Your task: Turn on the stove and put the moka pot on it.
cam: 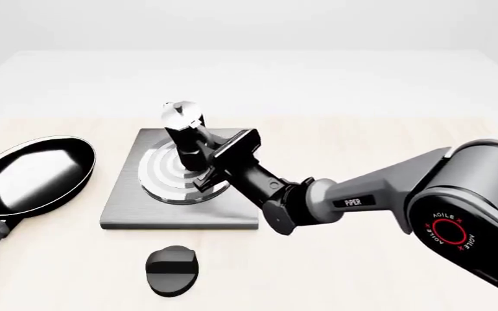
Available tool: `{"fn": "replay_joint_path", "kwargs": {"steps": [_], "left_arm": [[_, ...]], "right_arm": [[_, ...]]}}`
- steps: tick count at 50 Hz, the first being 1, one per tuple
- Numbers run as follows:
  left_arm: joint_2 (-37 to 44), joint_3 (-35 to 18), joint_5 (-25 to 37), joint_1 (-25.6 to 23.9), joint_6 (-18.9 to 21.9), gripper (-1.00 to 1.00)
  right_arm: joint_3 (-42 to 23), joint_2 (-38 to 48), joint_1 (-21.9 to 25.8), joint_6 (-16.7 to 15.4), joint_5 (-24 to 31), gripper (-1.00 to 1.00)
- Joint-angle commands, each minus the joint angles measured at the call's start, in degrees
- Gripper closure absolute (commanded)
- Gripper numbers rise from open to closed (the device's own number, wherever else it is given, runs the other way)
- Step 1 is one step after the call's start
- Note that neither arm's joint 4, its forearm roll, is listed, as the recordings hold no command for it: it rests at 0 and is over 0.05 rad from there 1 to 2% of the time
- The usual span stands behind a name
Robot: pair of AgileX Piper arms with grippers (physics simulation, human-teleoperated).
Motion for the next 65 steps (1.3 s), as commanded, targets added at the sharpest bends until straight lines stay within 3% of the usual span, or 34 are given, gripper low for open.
{"fn": "replay_joint_path", "kwargs": {"steps": [1,15,16,33,65], "left_arm": [[0.0,0.1,0.0,0.1,0.1,-1.0],[0.0,-0.6,0.4,0.2,0.5,-1.0],[0.0,-0.8,0.6,0.2,0.5,-1.0],[0.0,-1.8,1.4,0.0,0.3,-1.0],[0.0,-3.1,2.3,-0.7,0.4,-1.0]], "right_arm": [[-1.2,0.1,-0.1,1.1,0.2,1.0],[-2.4,1.3,-0.1,1.5,1.9,1.0],[-2.3,1.2,0.0,1.4,2.0,-1.0],[-2.0,0.5,-0.7,1.5,4.0,-1.0],[11.4,-13.7,-1.7,3.7,3.7,-1.0]]}}
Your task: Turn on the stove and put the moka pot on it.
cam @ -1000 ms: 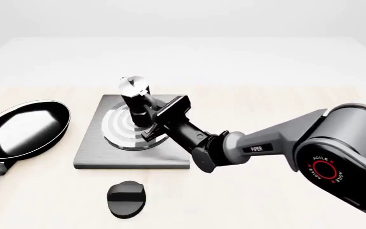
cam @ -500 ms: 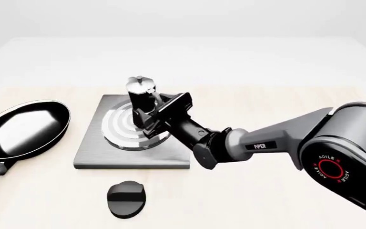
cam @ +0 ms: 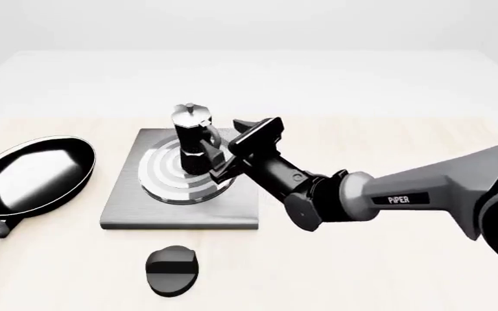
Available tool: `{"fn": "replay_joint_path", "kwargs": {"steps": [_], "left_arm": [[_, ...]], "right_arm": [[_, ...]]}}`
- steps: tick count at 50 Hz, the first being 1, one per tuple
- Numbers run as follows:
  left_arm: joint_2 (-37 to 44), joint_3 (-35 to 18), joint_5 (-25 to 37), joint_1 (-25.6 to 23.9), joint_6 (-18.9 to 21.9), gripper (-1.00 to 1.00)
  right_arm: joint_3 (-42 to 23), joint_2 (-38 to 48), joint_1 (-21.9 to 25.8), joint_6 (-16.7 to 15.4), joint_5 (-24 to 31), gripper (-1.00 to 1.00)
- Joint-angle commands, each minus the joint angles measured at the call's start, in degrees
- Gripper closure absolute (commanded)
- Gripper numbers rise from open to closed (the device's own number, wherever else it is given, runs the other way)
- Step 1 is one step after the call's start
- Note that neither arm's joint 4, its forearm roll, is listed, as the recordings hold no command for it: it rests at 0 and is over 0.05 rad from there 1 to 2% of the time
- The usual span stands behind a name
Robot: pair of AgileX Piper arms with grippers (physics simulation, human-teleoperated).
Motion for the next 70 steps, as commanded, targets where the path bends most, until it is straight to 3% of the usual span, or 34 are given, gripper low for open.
{"fn": "replay_joint_path", "kwargs": {"steps": [1,39,70], "left_arm": [[0.0,-0.9,0.6,-0.1,0.2,-1.0],[0.0,-3.3,1.5,0.3,1.1,-1.0],[0.0,-2.4,0.0,0.0,1.6,-1.0]], "right_arm": [[4.9,-4.9,0.4,1.0,-0.3,-1.0],[19.1,-23.4,2.1,4.7,0.9,-1.0],[25.5,-36.2,4.1,6.7,4.9,-1.0]]}}
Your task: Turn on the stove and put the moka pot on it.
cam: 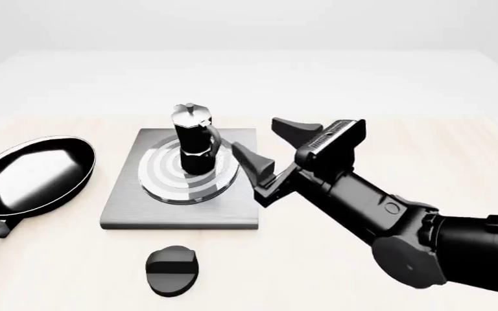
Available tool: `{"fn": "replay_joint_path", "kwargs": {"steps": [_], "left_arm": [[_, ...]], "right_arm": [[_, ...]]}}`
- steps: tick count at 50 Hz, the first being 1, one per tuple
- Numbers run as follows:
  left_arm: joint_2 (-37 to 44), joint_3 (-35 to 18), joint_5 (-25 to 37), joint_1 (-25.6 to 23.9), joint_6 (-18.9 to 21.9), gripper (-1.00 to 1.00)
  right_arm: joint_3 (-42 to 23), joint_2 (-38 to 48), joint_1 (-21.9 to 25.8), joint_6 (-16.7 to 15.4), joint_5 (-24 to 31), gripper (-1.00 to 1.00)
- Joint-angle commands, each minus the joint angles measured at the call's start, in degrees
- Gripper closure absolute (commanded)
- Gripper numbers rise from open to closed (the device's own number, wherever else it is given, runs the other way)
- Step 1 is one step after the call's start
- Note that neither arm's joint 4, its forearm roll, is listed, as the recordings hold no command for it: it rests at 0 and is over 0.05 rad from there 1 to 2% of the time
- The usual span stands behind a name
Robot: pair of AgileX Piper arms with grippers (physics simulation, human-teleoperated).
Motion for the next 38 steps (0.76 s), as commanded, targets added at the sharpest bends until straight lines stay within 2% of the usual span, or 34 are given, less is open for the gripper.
{"fn": "replay_joint_path", "kwargs": {"steps": [1,20,29,38], "left_arm": [[0.0,0.1,-0.2,-0.1,0.2,-1.0],[0.0,-0.7,0.4,-0.3,0.7,-1.0],[0.0,-1.0,0.6,-0.4,0.7,-1.0],[0.0,-1.0,0.5,-0.3,0.6,-1.0]], "right_arm": [[2.4,-5.1,0.8,0.4,1.8,-1.0],[5.9,-14.9,2.1,1.0,6.4,-1.0],[7.2,-18.8,0.6,0.1,9.0,-1.0],[8.4,-23.3,-1.9,0.7,11.9,-1.0]]}}
